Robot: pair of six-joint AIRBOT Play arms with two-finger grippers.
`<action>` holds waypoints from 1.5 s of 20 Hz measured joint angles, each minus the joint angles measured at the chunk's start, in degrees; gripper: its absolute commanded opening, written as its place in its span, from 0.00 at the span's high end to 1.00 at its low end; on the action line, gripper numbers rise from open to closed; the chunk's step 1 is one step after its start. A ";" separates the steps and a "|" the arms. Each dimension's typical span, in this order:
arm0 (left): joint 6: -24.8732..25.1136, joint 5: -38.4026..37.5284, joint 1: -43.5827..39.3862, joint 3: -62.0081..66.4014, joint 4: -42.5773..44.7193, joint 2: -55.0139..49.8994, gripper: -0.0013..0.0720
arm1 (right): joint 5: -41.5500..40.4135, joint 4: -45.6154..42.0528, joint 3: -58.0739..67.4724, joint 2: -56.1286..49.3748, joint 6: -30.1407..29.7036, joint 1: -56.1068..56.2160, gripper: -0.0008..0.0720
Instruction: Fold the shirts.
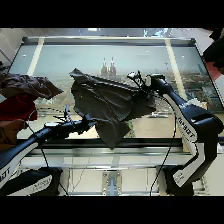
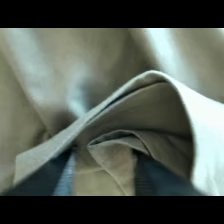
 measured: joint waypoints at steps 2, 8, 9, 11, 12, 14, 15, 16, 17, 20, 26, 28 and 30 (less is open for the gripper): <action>0.00 0.00 0.00 0.00 0.00 0.02 0.96 | -0.31 -0.04 0.13 -0.66 0.04 0.00 0.98; 0.02 -0.13 7.02 0.20 0.28 8.07 0.97 | 9.11 -4.52 6.08 2.67 0.28 0.00 0.98; 0.04 -0.26 9.64 0.24 0.37 11.23 0.97 | 11.76 -6.03 7.37 4.68 0.31 0.00 0.98; 0.02 -1.29 15.65 0.37 0.83 19.17 0.97 | 16.22 -7.76 9.05 9.66 0.44 0.00 0.98; -0.04 -2.19 18.69 0.74 0.87 23.78 0.97 | 18.47 -8.17 9.55 12.70 0.76 0.00 0.98; -1.11 -3.76 23.91 2.56 1.27 32.96 0.97 | 22.56 -8.31 10.23 18.93 1.90 0.09 0.98; -2.08 -4.37 26.38 4.33 1.29 37.55 0.97 | 24.83 -8.26 10.64 22.60 2.64 0.20 0.98; -2.51 -4.61 28.68 6.51 1.64 41.38 0.97 | 27.06 -8.26 11.34 26.53 3.41 0.33 0.98; -3.43 -5.01 31.21 9.49 2.51 44.87 0.97 | 28.81 -8.39 12.31 30.34 4.17 0.50 0.98; -9.29 -6.71 38.53 21.27 10.84 49.75 0.97 | 31.56 -9.46 18.27 41.40 6.54 0.70 0.98; -15.72 -20.22 48.13 53.42 31.26 42.86 0.97 | 31.47 -15.96 33.11 52.68 9.73 0.76 0.98; -16.06 -24.44 49.11 62.10 33.83 38.49 0.97 | 31.36 -19.02 34.27 53.44 11.43 0.76 0.98; -16.76 -28.76 49.62 67.34 35.39 34.25 0.97 | 30.18 -22.80 33.59 53.31 13.16 0.76 0.98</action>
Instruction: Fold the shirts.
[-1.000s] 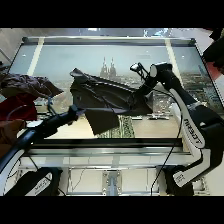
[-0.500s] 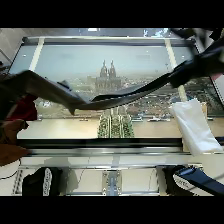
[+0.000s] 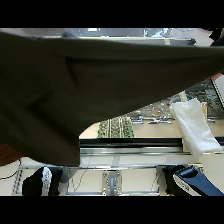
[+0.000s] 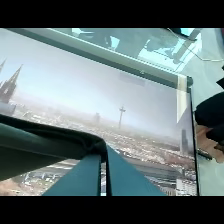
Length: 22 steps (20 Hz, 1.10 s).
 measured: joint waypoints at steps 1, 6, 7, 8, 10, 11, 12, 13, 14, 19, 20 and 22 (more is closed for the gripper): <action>-0.33 -1.90 0.15 1.66 0.44 -2.12 0.97 | -0.61 -1.40 -0.72 -0.50 0.59 0.00 0.98; -1.33 -7.80 -0.17 4.94 -1.22 -10.97 0.97 | -3.06 -5.01 -2.73 -7.41 2.14 0.00 0.98; -1.25 -8.44 -0.50 5.18 -1.51 -12.26 0.97 | -3.67 -5.46 -2.89 -8.96 2.51 0.00 0.98; -0.85 -8.44 -0.74 5.31 -1.73 -13.31 0.97 | -4.22 -5.70 -3.02 -10.47 2.86 0.00 0.98; -0.37 -8.17 -1.42 5.53 -1.70 -15.15 0.97 | -5.86 -5.84 -3.08 -12.87 3.34 0.00 0.98; -0.15 -7.58 -2.03 5.60 -1.29 -16.20 0.97 | -6.71 -5.95 -3.13 -14.05 3.58 0.00 0.98; -0.02 -7.02 -2.91 5.62 -0.61 -17.35 0.97 | -7.39 -5.86 -3.17 -15.15 3.76 0.00 0.98; 0.17 -6.32 -4.24 5.64 0.02 -18.73 0.97 | -8.02 -5.77 -3.17 -16.20 4.07 0.00 0.98; 0.50 -5.38 -5.73 5.66 0.39 -19.91 0.97 | -8.68 -5.90 -3.19 -17.25 4.55 0.00 0.98; 2.89 1.97 -11.96 5.84 1.11 -22.08 0.97 | -10.78 -6.91 -2.62 -18.32 6.40 0.00 0.98; 3.26 3.13 -12.41 5.84 1.42 -21.62 0.97 | -10.67 -7.02 -2.36 -17.68 6.56 0.00 0.98; 3.89 4.48 -12.96 5.92 2.27 -19.80 0.97 | -9.42 -7.19 -2.03 -15.74 6.75 0.00 0.98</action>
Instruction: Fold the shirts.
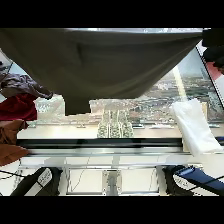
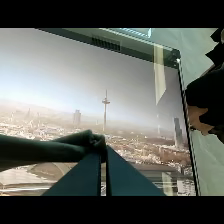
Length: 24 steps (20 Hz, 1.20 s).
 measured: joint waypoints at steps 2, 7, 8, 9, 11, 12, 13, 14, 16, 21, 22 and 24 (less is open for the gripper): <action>0.39 0.59 -0.28 0.33 2.86 3.04 0.97 | 1.90 0.11 0.17 2.78 0.15 0.00 0.98; 0.52 1.22 -0.59 4.85 13.99 10.21 0.97 | 3.58 1.44 0.35 10.80 0.24 0.00 0.98; 0.35 1.11 -0.61 6.34 15.63 10.49 0.97 | 3.56 1.77 0.35 11.74 0.24 0.00 0.98; 0.02 0.90 -0.61 7.37 16.59 10.38 0.97 | 3.56 1.99 0.35 12.22 0.24 0.00 0.98; -1.03 0.24 -0.63 8.76 17.88 8.59 0.97 | 3.32 1.79 0.04 11.28 0.11 0.00 0.98; -1.70 -0.48 -0.96 9.18 18.32 6.82 0.97 | 3.30 1.42 -0.22 9.88 -0.33 0.00 0.98; -2.51 -1.46 -1.60 9.49 18.73 4.72 0.97 | 3.19 1.01 -0.61 7.85 -1.05 0.00 0.98; -2.95 -2.69 -2.86 9.70 19.12 1.95 0.97 | 2.89 0.66 -1.03 5.51 -1.62 -0.13 0.98; -3.74 -4.76 -6.78 9.92 21.00 -4.83 0.97 | 1.95 0.35 -1.64 -0.66 -2.29 -1.49 0.98; -6.49 -3.54 -16.20 10.14 31.93 -25.57 0.97 | -0.26 7.74 -2.23 -18.82 -2.14 -10.78 0.98; -7.32 -1.36 -17.35 10.14 33.46 -29.92 0.96 | -2.05 11.15 -2.23 -22.38 -2.01 -12.63 0.97; -8.39 4.57 -19.23 10.19 35.34 -37.51 0.96 | -7.37 17.22 -2.29 -28.28 -1.95 -14.93 0.89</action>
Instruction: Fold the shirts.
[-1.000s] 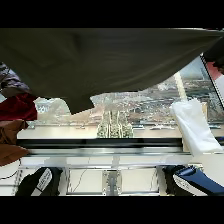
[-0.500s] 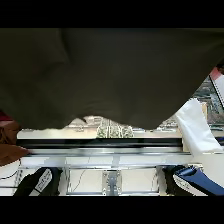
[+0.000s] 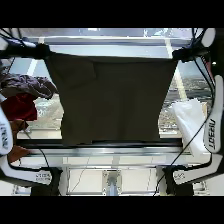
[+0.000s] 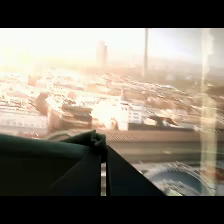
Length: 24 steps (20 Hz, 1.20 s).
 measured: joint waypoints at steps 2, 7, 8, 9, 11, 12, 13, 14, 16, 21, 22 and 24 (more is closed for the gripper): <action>-0.50 5.88 -1.49 0.00 0.72 -5.66 0.52 | -7.78 5.70 -0.04 -4.52 0.24 -1.07 0.28; -1.09 14.56 -1.68 1.88 -1.07 -6.21 0.02 | -18.23 11.98 2.58 -5.51 1.49 -2.21 0.35; -1.14 15.23 -0.48 2.27 -0.98 -3.78 0.02 | -17.68 10.43 3.02 -3.63 1.53 -2.86 0.35; -1.25 14.84 1.25 2.51 -0.35 -0.55 0.02 | -16.00 8.26 3.37 -0.92 1.51 -3.98 0.34; -1.27 11.82 6.12 2.25 1.68 6.71 0.02 | -9.73 4.76 2.82 5.18 1.31 -7.63 0.34; -1.27 9.62 9.09 1.09 2.60 10.54 0.03 | -6.23 3.78 1.46 8.68 0.72 -10.29 0.34; -1.27 7.30 12.59 -1.44 3.28 14.84 0.03 | -2.86 3.85 -0.83 12.20 -0.02 -13.14 0.35; -1.27 5.27 16.00 -5.38 4.00 19.10 0.03 | 0.28 4.90 -4.63 16.06 -1.14 -16.44 0.35; -1.29 3.10 23.12 -17.97 4.33 28.37 0.03 | 3.39 10.82 -16.39 24.13 -3.50 -22.84 0.34; -2.75 1.60 39.21 -56.68 -8.61 45.55 0.04 | -2.01 30.91 -57.53 41.00 -5.51 -34.53 0.33; -1.86 0.15 40.98 -62.12 -11.72 46.47 0.04 | -2.01 34.38 -63.36 41.83 -5.97 -35.91 0.33; 0.09 -1.46 43.12 -70.51 -16.37 46.66 0.04 | -1.25 39.04 -71.76 41.42 -7.56 -37.77 0.33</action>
